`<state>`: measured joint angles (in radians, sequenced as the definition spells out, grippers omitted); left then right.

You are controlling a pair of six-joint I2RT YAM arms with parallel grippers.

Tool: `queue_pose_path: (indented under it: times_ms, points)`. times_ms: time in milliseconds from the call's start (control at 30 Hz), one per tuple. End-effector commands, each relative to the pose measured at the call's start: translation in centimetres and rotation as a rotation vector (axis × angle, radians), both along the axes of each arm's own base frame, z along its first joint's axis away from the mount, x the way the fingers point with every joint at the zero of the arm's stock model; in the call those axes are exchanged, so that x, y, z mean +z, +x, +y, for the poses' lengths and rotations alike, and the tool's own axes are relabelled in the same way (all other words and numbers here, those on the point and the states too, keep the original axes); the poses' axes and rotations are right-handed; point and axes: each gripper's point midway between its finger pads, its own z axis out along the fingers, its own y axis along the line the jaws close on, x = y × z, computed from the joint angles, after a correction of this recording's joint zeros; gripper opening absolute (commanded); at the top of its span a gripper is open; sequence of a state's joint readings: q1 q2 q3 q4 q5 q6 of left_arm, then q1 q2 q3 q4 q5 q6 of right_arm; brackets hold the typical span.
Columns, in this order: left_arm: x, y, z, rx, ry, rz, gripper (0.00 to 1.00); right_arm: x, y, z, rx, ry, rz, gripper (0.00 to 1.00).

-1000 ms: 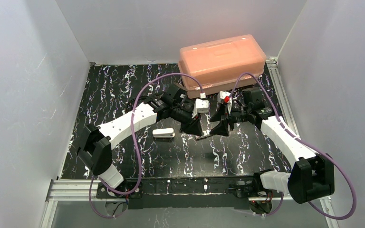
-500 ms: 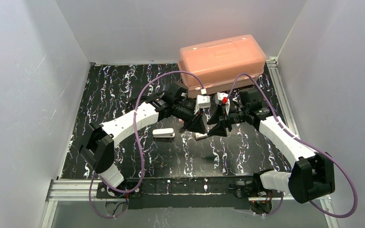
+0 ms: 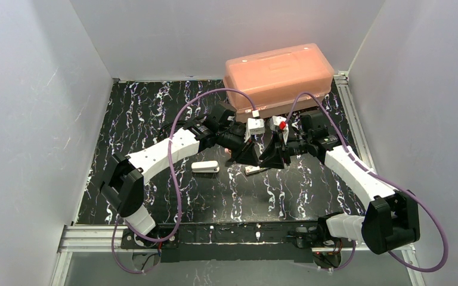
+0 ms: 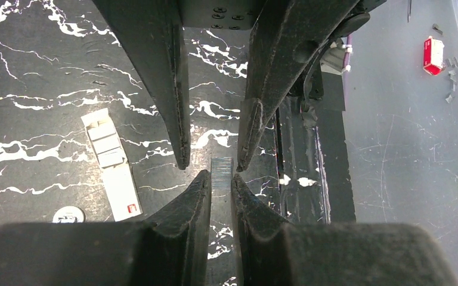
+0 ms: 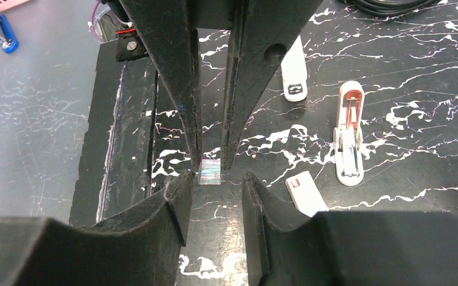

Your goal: Load the staples into the stapler

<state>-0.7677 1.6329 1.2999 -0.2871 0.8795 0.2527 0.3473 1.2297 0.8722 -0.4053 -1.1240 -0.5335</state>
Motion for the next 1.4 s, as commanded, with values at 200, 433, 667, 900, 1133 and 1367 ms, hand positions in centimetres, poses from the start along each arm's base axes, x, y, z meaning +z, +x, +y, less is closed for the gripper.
queue_pose_path:
  times_ms: [200,433,667,900,1133,1367]
  points:
    - [-0.3,0.5,0.3,0.022,0.014,-0.012,0.00,0.2,-0.1,0.4,0.016,0.029,0.022,0.33]
    - [-0.5,0.7,0.3,0.029,0.021,-0.017,0.00,0.1,0.0,0.5,0.010,0.028,0.031,0.19]
    - [-0.7,1.0,0.3,0.037,0.029,-0.022,0.00,0.1,0.0,0.5,0.010,0.028,0.038,0.06]
    - [-0.6,1.7,0.3,0.072,0.044,-0.054,0.22,0.1,0.2,0.5,-0.002,0.029,0.059,0.01]
    - [1.2,4.5,1.5,0.165,0.019,-0.124,0.50,0.6,1.2,0.7,-0.070,0.023,0.118,0.01]
    - [3.3,6.6,2.9,0.188,0.015,-0.295,0.64,2.6,4.5,1.4,-0.261,0.043,0.361,0.01]
